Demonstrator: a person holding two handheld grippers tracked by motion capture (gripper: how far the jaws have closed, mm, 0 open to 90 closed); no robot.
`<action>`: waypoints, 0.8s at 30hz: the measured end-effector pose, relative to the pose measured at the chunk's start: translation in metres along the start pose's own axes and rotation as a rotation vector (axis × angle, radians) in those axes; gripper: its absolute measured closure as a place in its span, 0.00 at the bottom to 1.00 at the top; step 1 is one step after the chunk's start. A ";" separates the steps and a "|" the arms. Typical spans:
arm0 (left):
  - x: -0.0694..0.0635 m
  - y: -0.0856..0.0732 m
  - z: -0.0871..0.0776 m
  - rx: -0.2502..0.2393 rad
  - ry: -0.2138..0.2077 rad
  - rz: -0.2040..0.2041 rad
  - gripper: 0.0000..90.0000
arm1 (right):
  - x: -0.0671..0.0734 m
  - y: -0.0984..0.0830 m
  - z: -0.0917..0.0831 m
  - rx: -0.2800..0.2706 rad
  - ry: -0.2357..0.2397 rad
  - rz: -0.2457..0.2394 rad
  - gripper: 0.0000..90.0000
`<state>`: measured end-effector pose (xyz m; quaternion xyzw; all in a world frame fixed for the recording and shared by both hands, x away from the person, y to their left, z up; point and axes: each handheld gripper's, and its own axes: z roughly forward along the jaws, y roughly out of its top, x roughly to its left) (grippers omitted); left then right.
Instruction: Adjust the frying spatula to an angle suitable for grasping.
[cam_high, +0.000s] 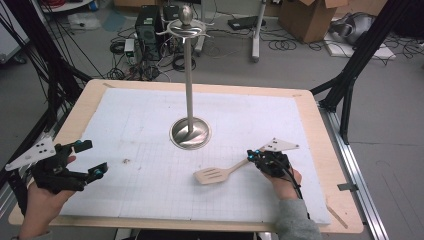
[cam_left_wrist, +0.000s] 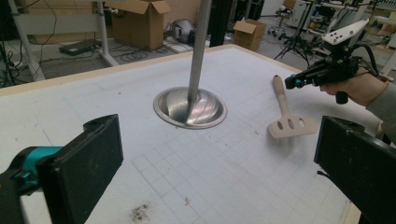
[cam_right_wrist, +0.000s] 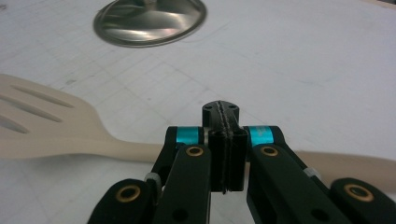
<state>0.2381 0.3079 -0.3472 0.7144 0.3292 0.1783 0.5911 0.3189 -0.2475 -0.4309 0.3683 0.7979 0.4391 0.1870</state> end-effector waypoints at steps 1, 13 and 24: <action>0.000 0.000 0.000 0.000 0.000 0.000 0.02 | 0.004 0.001 0.003 0.008 0.011 -0.005 1.00; -0.002 -0.003 -0.006 0.007 0.016 0.000 0.02 | 0.019 0.006 0.025 0.060 0.064 -0.053 1.00; -0.003 -0.006 -0.015 0.001 0.040 -0.008 0.02 | 0.026 0.009 0.040 0.117 0.103 -0.085 1.00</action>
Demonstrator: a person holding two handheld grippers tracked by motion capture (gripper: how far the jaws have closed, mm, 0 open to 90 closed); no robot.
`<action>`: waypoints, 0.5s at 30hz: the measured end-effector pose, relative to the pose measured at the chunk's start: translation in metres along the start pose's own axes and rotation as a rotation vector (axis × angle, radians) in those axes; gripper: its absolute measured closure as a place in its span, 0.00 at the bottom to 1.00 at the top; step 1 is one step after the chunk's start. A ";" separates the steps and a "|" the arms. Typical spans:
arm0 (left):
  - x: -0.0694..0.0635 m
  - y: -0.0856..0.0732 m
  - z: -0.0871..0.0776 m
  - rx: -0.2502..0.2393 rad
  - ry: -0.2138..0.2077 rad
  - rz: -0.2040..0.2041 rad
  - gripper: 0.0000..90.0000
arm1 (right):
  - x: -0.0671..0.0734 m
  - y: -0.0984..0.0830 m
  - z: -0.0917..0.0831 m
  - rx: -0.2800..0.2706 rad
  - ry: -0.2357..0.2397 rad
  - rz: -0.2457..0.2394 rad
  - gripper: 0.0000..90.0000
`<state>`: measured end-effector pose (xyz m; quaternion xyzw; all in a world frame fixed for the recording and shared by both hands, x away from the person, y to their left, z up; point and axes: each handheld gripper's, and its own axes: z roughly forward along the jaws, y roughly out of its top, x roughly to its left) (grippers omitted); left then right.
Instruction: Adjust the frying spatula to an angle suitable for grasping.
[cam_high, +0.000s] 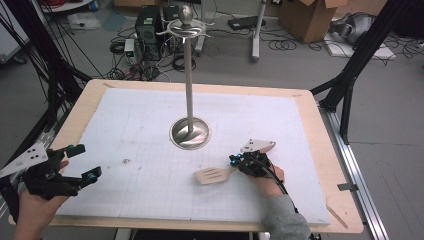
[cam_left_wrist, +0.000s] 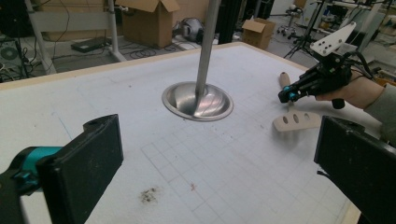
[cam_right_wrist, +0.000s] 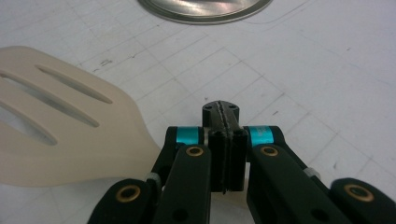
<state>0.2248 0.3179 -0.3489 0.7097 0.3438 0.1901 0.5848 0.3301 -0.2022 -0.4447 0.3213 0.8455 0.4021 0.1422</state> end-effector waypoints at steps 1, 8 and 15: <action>0.000 0.000 0.000 0.001 0.001 0.000 0.02 | 0.001 0.000 0.001 0.008 0.003 0.001 1.00; 0.001 -0.001 0.003 0.008 -0.003 -0.004 0.02 | 0.002 -0.002 0.002 0.041 0.020 -0.011 1.00; 0.002 0.000 0.006 0.010 -0.012 -0.005 0.02 | 0.002 -0.004 -0.002 0.049 0.030 0.008 1.00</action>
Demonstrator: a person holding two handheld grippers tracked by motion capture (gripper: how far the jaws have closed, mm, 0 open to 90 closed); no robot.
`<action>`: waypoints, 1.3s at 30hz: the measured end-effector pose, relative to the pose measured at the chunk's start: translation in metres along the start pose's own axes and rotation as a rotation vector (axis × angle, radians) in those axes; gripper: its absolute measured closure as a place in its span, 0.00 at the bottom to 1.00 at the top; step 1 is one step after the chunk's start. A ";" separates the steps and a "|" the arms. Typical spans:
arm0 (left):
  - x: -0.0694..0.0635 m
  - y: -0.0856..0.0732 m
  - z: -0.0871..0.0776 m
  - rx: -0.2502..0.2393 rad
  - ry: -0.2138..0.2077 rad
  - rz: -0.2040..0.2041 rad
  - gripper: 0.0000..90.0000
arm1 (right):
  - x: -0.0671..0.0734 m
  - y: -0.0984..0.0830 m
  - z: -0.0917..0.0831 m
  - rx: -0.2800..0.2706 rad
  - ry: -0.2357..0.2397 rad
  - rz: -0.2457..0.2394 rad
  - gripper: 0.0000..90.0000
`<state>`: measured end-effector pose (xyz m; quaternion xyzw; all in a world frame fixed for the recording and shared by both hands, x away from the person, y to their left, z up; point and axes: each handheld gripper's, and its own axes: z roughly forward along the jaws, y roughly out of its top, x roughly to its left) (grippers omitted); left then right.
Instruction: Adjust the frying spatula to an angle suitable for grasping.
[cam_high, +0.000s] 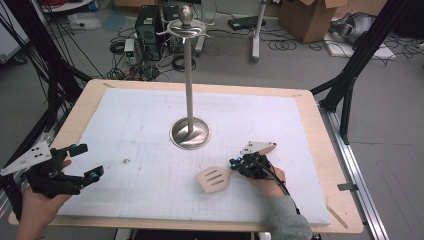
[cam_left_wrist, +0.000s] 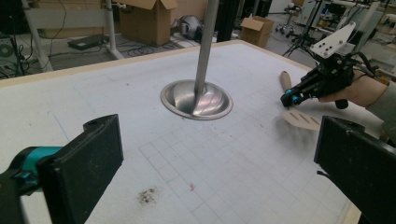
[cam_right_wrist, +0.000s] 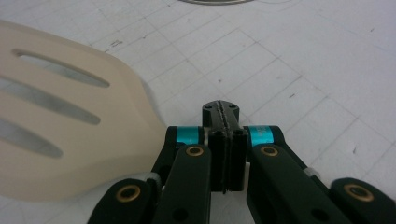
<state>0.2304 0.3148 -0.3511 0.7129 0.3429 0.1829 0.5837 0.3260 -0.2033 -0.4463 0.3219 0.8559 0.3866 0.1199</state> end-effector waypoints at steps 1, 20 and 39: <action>0.000 0.000 0.001 0.001 -0.004 0.002 0.02 | 0.000 -0.001 -0.001 -0.003 -0.001 0.004 1.00; 0.001 0.004 0.017 0.011 -0.041 0.009 0.02 | 0.006 -0.009 -0.010 -0.026 -0.022 0.024 1.00; 0.004 0.011 0.033 0.001 -0.081 0.016 0.02 | 0.013 -0.025 -0.027 -0.029 -0.025 0.000 1.00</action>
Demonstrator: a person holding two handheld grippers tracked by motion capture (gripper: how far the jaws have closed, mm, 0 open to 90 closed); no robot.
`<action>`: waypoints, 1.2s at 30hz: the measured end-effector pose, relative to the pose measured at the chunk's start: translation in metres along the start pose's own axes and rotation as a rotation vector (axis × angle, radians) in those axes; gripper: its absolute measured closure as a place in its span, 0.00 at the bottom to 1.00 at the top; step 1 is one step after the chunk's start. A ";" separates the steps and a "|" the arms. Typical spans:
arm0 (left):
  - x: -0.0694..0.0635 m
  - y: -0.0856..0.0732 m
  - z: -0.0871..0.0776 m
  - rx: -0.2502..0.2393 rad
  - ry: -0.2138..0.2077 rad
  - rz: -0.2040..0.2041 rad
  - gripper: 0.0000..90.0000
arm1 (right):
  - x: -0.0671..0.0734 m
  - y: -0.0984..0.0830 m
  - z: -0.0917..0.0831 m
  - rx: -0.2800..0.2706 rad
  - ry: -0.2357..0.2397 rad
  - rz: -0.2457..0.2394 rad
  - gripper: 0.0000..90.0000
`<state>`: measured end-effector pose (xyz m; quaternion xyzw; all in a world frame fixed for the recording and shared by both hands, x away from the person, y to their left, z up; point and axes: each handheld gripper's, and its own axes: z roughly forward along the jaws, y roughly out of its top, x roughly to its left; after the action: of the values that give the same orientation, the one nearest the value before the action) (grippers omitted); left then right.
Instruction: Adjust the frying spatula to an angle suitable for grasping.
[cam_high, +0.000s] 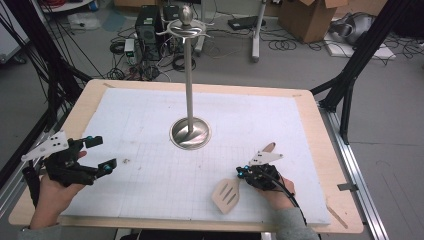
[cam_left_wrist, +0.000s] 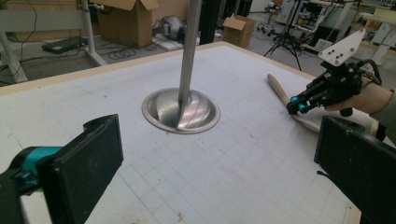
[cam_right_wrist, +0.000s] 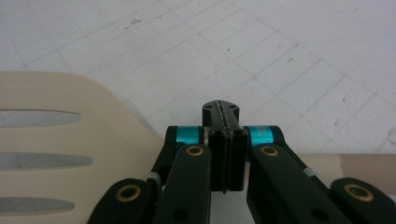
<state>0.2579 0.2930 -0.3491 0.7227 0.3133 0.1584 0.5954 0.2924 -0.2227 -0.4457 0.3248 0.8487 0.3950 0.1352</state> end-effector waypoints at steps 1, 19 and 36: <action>0.000 0.000 0.001 -0.004 -0.002 -0.002 0.02 | 0.000 -0.001 -0.001 0.004 -0.001 -0.002 1.00; 0.004 0.008 0.020 -0.011 -0.047 0.001 0.02 | 0.006 -0.017 -0.020 0.000 -0.006 -0.014 1.00; 0.004 0.011 0.036 0.000 -0.082 0.011 0.02 | 0.008 -0.031 -0.033 -0.023 0.002 -0.016 1.00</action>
<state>0.2854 0.2670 -0.3475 0.7304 0.2845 0.1320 0.6067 0.2564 -0.2514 -0.4475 0.3161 0.8467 0.4040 0.1413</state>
